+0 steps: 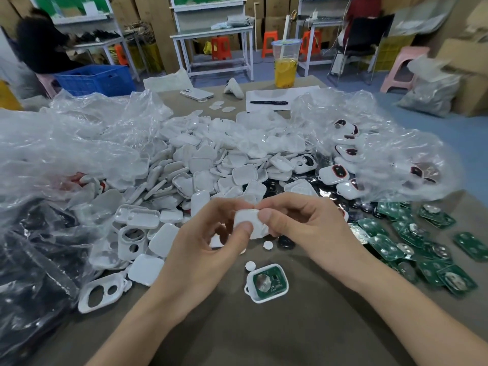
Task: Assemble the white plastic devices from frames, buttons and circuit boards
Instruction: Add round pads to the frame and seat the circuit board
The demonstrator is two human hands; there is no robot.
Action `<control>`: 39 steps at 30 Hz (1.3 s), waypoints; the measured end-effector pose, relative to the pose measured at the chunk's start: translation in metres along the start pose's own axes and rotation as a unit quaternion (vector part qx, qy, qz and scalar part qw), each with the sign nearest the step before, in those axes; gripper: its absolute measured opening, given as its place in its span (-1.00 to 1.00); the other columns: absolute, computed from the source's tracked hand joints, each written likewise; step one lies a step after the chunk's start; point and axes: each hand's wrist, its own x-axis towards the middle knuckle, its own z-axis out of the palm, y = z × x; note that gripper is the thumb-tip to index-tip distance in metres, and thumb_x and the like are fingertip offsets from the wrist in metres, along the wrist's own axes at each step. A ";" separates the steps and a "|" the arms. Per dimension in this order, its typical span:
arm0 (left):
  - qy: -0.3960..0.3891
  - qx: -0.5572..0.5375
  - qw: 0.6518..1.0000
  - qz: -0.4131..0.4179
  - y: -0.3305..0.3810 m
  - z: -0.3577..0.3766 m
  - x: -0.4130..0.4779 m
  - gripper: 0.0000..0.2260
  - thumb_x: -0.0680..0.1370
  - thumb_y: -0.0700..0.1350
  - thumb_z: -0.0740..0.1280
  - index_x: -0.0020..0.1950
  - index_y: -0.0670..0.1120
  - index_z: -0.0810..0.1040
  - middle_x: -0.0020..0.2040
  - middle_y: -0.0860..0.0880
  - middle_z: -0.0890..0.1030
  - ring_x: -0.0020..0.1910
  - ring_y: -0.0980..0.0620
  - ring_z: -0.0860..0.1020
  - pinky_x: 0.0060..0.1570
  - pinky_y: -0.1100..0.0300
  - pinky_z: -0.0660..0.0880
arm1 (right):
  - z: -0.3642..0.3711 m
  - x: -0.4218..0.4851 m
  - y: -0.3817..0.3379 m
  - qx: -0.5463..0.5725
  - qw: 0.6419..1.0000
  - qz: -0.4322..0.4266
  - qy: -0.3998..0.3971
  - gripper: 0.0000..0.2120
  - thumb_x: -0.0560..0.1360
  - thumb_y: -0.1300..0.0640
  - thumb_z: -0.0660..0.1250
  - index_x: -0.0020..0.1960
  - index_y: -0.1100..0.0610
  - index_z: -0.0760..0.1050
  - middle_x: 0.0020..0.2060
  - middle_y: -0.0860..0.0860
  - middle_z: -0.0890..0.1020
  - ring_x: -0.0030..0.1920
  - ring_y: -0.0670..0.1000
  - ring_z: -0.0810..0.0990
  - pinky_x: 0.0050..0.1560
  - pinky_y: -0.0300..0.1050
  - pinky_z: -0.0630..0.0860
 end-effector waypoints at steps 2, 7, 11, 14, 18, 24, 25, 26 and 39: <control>-0.009 -0.070 0.997 -0.008 0.003 0.000 0.000 -0.85 0.52 0.01 0.41 0.07 0.11 0.58 0.00 0.01 0.70 -0.06 0.01 0.67 -0.07 0.31 0.56 | 0.002 0.001 0.001 0.016 1.000 0.006 -0.012 -0.83 0.45 -0.06 0.49 0.03 -0.10 0.70 -0.25 0.03 0.66 -0.25 -0.10 0.58 -0.19 -0.27 0.54; -0.004 -0.126 0.992 -0.011 0.002 0.003 -0.001 -0.86 0.51 -0.01 0.45 0.04 0.11 0.58 0.04 0.01 0.70 0.04 0.01 0.69 -0.04 0.28 0.59 | 0.002 0.001 0.002 0.044 0.998 0.023 -0.044 -0.83 0.49 0.02 0.47 0.08 -0.04 0.69 -0.11 -0.05 0.74 -0.16 -0.08 0.69 -0.12 -0.30 0.57; 0.000 -0.050 0.999 0.005 0.001 0.002 -0.003 -0.78 0.49 0.04 0.43 0.12 0.20 0.56 0.06 0.11 0.66 0.03 0.07 0.67 -0.06 0.39 0.53 | -0.001 0.003 0.002 0.086 0.995 0.041 -0.031 -0.79 0.46 0.00 0.47 0.08 -0.02 0.71 -0.04 0.04 0.75 -0.07 0.01 0.74 -0.07 -0.24 0.62; -0.008 0.130 0.983 0.129 0.001 -0.003 -0.004 -0.76 0.50 0.06 0.40 0.16 0.23 0.52 0.28 0.20 0.51 0.22 0.12 0.57 0.13 0.41 0.43 | -0.005 0.003 0.001 0.109 0.991 0.070 -0.039 -0.74 0.46 -0.04 0.46 0.11 0.00 0.71 -0.03 0.08 0.75 -0.07 0.03 0.70 -0.05 -0.08 0.65; -0.050 0.208 0.962 0.172 0.001 -0.006 -0.006 -0.87 0.54 0.08 0.37 0.06 0.12 0.57 0.34 0.23 0.46 0.30 0.19 0.51 0.19 0.42 0.38 | -0.006 0.002 0.001 0.094 0.989 0.099 -0.055 -0.71 0.46 -0.05 0.47 0.13 0.03 0.70 0.05 0.19 0.71 0.05 0.25 0.62 0.26 0.44 0.46; 0.000 0.264 0.938 0.225 0.001 -0.006 -0.005 -0.79 0.56 0.05 0.36 0.01 -0.08 0.61 0.23 0.18 0.54 0.21 0.18 0.52 0.18 0.42 0.39 | -0.005 0.004 -0.002 0.185 0.971 0.131 -0.072 -0.63 0.44 0.00 0.43 0.16 0.20 0.67 -0.05 0.11 0.72 -0.15 0.06 0.61 0.14 0.12 0.53; 0.012 0.266 0.937 0.227 0.001 -0.006 -0.004 -0.79 0.56 0.05 0.36 0.00 -0.09 0.61 0.20 0.18 0.54 0.17 0.17 0.53 0.16 0.43 0.38 | -0.006 0.004 -0.002 0.207 0.967 0.128 -0.079 -0.66 0.48 0.05 0.40 0.17 0.22 0.65 -0.02 0.14 0.71 -0.14 0.04 0.64 0.08 0.01 0.58; 0.022 0.263 0.938 0.224 0.000 -0.006 -0.004 -0.79 0.55 0.05 0.36 0.00 -0.09 0.60 0.17 0.17 0.53 0.14 0.17 0.53 0.13 0.45 0.37 | -0.007 0.004 -0.002 0.230 0.961 0.126 -0.090 -0.68 0.51 0.10 0.38 0.20 0.24 0.64 0.01 0.17 0.70 -0.11 0.05 0.67 0.04 -0.09 0.63; -0.030 0.188 0.960 0.205 -0.006 0.000 -0.009 -0.86 0.58 0.07 0.38 0.07 0.09 0.49 0.19 0.20 0.55 0.17 0.15 0.58 0.13 0.39 0.42 | -0.005 0.002 -0.002 0.338 0.924 0.129 -0.123 -0.83 0.37 0.16 0.47 -0.05 0.13 0.73 -0.27 0.04 0.69 -0.27 -0.11 0.67 -0.16 -0.25 0.64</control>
